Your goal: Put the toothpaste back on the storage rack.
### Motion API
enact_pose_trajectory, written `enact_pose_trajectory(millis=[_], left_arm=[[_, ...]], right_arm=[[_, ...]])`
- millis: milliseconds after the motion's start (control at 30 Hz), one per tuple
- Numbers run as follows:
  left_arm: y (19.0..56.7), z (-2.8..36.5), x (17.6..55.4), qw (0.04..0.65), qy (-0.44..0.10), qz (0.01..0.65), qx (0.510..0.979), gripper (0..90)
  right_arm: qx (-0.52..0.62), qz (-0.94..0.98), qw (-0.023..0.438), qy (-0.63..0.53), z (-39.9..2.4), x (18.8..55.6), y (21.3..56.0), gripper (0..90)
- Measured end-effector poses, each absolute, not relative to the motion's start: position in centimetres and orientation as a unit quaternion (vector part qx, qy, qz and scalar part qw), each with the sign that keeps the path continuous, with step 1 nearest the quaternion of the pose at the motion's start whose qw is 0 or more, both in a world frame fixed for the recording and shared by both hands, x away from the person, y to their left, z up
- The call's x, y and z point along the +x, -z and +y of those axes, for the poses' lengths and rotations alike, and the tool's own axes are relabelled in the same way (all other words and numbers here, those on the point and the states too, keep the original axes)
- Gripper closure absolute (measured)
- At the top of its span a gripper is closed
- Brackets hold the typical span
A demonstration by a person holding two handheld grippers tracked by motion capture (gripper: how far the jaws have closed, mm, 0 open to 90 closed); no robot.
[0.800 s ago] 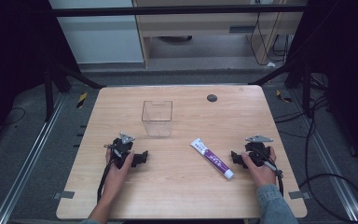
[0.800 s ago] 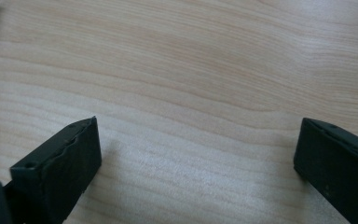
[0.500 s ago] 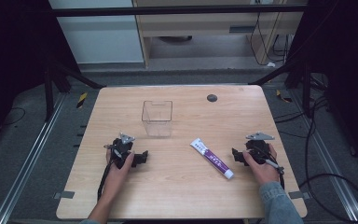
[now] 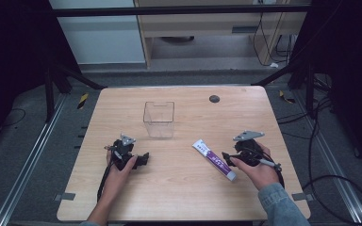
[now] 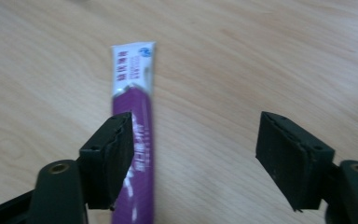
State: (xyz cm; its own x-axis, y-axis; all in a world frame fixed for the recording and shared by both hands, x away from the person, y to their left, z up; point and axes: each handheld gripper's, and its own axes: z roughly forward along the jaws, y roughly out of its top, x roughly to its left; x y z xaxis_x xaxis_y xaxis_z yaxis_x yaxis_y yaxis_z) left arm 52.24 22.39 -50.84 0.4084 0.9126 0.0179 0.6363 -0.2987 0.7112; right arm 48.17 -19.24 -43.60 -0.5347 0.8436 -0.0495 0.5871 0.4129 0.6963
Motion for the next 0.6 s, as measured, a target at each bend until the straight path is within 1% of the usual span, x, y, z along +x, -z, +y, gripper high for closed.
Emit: enact_pose_trajectory(millis=[67, 167, 300, 433, 600], left_arm=[[50.8, 22.4, 52.2, 0.319, -0.216, 0.499, 0.776, 0.0], [50.8, 22.4, 52.2, 0.319, -0.217, 0.499, 0.776, 0.0], [50.8, 22.4, 52.2, 0.318, -0.217, 0.499, 0.776, 0.0], [50.8, 22.4, 52.2, 0.317, -0.217, 0.499, 0.776, 0.0], [50.8, 22.4, 52.3, 0.318, -0.218, 0.5, 0.776, 0.0]], right_arm=[[0.427, 0.825, 0.201, -0.309, -18.6, 48.3, 43.5, 31.8], [0.416, 0.835, 0.196, -0.303, -18.0, 48.4, 43.3, 32.2], [0.395, 0.856, 0.175, -0.283, -16.6, 48.9, 43.2, 33.3], [0.398, 0.86, 0.161, -0.275, -15.8, 49.3, 43.4, 35.1], [0.385, 0.871, 0.157, -0.26, -14.9, 49.8, 43.9, 37.3]])
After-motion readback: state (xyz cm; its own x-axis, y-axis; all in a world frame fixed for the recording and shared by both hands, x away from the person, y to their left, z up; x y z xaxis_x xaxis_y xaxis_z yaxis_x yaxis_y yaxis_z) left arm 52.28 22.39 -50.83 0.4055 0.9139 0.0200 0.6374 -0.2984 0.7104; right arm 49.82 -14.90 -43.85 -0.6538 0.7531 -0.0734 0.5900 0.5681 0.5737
